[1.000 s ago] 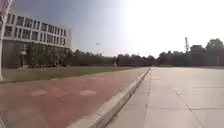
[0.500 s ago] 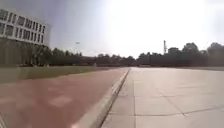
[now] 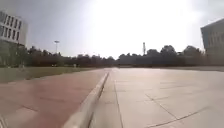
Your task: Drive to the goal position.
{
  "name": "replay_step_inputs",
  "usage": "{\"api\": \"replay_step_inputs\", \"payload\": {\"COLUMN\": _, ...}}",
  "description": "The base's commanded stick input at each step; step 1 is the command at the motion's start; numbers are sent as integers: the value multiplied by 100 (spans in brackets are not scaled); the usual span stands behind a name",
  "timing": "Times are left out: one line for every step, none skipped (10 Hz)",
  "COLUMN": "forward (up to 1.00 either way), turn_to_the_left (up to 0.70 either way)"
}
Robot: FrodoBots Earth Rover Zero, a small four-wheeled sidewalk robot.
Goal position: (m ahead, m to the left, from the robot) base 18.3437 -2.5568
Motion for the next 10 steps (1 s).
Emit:
{"api": "replay_step_inputs", "payload": {"forward": 70, "turn_to_the_left": 0}}
{"api": "replay_step_inputs", "payload": {"forward": 70, "turn_to_the_left": 0}}
{"api": "replay_step_inputs", "payload": {"forward": 70, "turn_to_the_left": 0}}
{"api": "replay_step_inputs", "payload": {"forward": 70, "turn_to_the_left": 0}}
{"api": "replay_step_inputs", "payload": {"forward": 70, "turn_to_the_left": 0}}
{"api": "replay_step_inputs", "payload": {"forward": 70, "turn_to_the_left": 0}}
{"api": "replay_step_inputs", "payload": {"forward": 70, "turn_to_the_left": 0}}
{"api": "replay_step_inputs", "payload": {"forward": 70, "turn_to_the_left": 0}}
{"api": "replay_step_inputs", "payload": {"forward": 70, "turn_to_the_left": 0}}
{"api": "replay_step_inputs", "payload": {"forward": 70, "turn_to_the_left": 0}}
